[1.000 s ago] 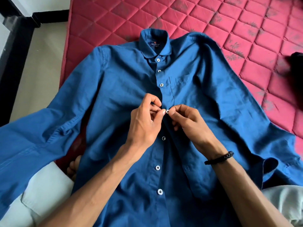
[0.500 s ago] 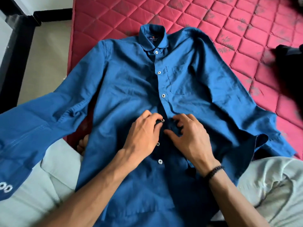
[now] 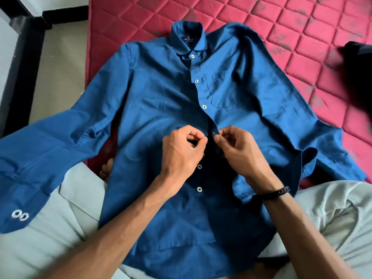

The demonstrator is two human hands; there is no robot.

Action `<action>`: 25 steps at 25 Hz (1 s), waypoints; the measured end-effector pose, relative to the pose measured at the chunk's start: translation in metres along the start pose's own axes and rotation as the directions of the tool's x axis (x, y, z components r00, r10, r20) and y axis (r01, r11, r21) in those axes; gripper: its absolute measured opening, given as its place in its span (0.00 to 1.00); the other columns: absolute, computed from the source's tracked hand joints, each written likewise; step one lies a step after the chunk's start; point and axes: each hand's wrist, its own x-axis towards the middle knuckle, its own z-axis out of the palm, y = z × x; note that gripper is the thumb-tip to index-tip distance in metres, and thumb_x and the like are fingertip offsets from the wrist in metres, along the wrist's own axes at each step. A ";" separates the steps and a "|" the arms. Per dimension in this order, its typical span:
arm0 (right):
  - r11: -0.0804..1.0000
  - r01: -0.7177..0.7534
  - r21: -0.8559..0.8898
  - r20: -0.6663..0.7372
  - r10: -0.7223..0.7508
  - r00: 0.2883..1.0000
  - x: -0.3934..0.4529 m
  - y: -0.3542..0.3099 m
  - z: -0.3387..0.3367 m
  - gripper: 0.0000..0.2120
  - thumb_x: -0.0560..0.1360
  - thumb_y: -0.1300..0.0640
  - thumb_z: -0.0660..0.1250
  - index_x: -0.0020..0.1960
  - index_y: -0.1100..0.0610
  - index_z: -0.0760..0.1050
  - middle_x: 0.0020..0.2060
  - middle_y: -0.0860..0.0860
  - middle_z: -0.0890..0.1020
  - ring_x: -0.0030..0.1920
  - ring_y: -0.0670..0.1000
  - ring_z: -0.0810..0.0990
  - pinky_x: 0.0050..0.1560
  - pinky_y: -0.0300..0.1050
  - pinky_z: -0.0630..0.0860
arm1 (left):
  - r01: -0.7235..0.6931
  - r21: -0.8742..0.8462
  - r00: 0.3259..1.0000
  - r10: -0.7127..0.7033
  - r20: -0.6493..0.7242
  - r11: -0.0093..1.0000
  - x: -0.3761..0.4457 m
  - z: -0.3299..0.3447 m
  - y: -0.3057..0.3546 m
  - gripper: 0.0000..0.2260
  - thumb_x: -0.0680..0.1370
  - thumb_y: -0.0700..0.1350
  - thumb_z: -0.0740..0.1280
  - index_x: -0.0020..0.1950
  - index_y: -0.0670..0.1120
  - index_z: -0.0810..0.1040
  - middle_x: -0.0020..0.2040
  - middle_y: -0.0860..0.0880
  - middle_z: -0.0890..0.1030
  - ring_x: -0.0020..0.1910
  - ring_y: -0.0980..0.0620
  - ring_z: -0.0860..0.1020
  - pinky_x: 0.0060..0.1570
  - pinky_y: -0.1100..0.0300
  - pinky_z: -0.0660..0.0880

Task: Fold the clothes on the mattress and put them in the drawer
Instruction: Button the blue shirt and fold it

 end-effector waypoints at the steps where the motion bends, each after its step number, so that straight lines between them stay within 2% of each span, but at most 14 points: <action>1: 1.000 0.009 0.001 0.010 -0.009 1.000 -0.001 -0.002 0.000 0.05 0.81 0.57 0.69 0.46 0.55 0.78 0.33 0.47 0.77 0.31 0.45 0.71 0.34 0.43 0.70 | 0.023 -0.032 1.000 -0.023 0.018 0.999 -0.002 0.000 0.001 0.04 0.75 0.42 0.76 0.42 0.49 0.83 0.35 0.54 0.84 0.28 0.59 0.83 0.37 0.63 0.80; 3: 0.998 0.022 -0.055 0.003 -0.022 1.000 -0.004 -0.007 0.001 0.04 0.81 0.57 0.70 0.46 0.54 0.78 0.33 0.46 0.78 0.31 0.43 0.72 0.34 0.39 0.70 | 0.077 -0.089 0.996 -0.074 0.040 0.993 -0.001 0.001 0.002 0.03 0.75 0.40 0.76 0.44 0.47 0.84 0.36 0.53 0.85 0.28 0.58 0.83 0.34 0.63 0.80; 7: 0.979 0.064 -0.193 -0.048 -0.074 0.996 -0.012 -0.012 0.007 0.02 0.78 0.55 0.72 0.47 0.51 0.80 0.35 0.45 0.81 0.35 0.45 0.78 0.37 0.38 0.75 | 0.231 -0.212 0.972 -0.216 0.089 0.950 0.002 0.002 -0.001 0.02 0.74 0.40 0.76 0.46 0.45 0.86 0.35 0.50 0.86 0.30 0.53 0.85 0.33 0.60 0.82; 10: 0.969 0.072 -0.235 -0.079 -0.093 0.993 -0.015 -0.016 0.009 0.02 0.77 0.55 0.72 0.46 0.52 0.82 0.33 0.45 0.81 0.36 0.46 0.79 0.37 0.35 0.75 | 0.334 -0.293 0.942 -0.305 0.140 0.896 0.002 0.004 -0.004 0.02 0.75 0.40 0.76 0.47 0.44 0.86 0.35 0.48 0.86 0.30 0.53 0.84 0.31 0.63 0.78; 13: 0.968 0.039 -0.248 -0.093 -0.064 0.994 -0.015 -0.016 0.008 0.03 0.77 0.55 0.73 0.45 0.52 0.83 0.32 0.45 0.81 0.35 0.46 0.79 0.34 0.34 0.74 | 0.369 -0.334 0.929 -0.335 0.157 0.867 0.003 0.006 -0.006 0.02 0.76 0.40 0.76 0.48 0.44 0.85 0.37 0.46 0.86 0.30 0.54 0.82 0.31 0.64 0.76; 17: 0.960 0.005 -0.281 -0.092 -0.033 0.995 -0.014 -0.012 0.009 0.03 0.77 0.54 0.73 0.44 0.50 0.83 0.31 0.46 0.81 0.32 0.42 0.79 0.32 0.33 0.73 | 0.340 -0.340 0.940 -0.308 0.147 0.877 0.003 0.006 -0.007 0.02 0.75 0.41 0.76 0.47 0.45 0.86 0.36 0.47 0.85 0.29 0.54 0.82 0.31 0.63 0.76; 20: 0.984 -0.025 -0.178 -0.056 0.015 0.998 -0.011 -0.008 0.008 0.03 0.77 0.54 0.73 0.44 0.51 0.83 0.33 0.48 0.82 0.30 0.41 0.76 0.33 0.39 0.74 | 0.325 -0.327 0.945 -0.294 0.143 0.887 0.003 0.007 -0.008 0.02 0.75 0.41 0.77 0.46 0.46 0.86 0.36 0.48 0.85 0.30 0.54 0.82 0.32 0.62 0.77; 23: 0.996 -0.089 -0.004 -0.026 0.089 0.996 -0.009 -0.006 0.007 0.03 0.78 0.56 0.74 0.45 0.53 0.83 0.34 0.54 0.83 0.33 0.46 0.77 0.37 0.47 0.75 | 0.344 -0.329 0.938 -0.313 0.147 0.879 0.004 0.006 -0.008 0.02 0.75 0.42 0.77 0.46 0.46 0.86 0.37 0.47 0.86 0.30 0.54 0.82 0.32 0.62 0.77; 25: 0.985 -0.130 0.115 -0.006 0.131 0.991 -0.010 -0.006 0.008 0.02 0.78 0.57 0.74 0.46 0.55 0.84 0.34 0.52 0.81 0.35 0.48 0.76 0.37 0.46 0.74 | 0.360 -0.348 0.933 -0.323 0.160 0.866 0.005 0.005 -0.006 0.02 0.75 0.41 0.76 0.47 0.45 0.86 0.36 0.47 0.85 0.30 0.55 0.81 0.32 0.63 0.76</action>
